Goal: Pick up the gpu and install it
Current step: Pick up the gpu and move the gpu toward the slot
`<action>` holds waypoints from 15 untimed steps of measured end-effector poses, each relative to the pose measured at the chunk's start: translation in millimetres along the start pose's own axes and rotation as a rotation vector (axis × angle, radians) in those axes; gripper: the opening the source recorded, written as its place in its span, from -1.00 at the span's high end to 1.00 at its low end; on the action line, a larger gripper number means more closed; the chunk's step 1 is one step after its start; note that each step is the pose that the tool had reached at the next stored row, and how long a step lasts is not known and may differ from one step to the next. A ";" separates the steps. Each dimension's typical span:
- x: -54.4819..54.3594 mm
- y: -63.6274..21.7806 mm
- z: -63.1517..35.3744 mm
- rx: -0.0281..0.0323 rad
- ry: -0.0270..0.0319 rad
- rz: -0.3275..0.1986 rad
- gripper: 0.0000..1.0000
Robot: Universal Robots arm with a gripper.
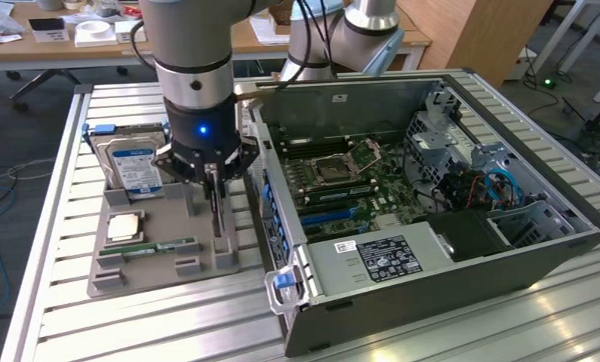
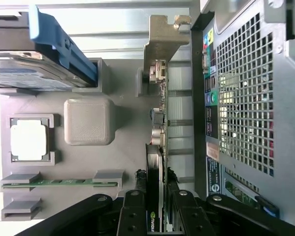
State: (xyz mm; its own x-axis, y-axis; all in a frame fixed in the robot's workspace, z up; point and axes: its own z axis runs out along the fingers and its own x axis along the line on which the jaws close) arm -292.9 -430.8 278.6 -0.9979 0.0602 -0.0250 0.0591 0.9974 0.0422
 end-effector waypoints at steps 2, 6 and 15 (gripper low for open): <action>-0.2 0.4 -8.2 -0.0001 -0.0001 0.000 0.47; -0.6 1.0 -24.6 -0.0001 -0.0001 0.000 0.47; -1.5 2.5 -59.3 -0.0001 -0.0001 0.000 0.47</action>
State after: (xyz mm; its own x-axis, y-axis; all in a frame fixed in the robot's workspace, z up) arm -292.9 -430.8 338.0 -0.9979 0.0601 -0.0251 0.0590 0.9974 0.0423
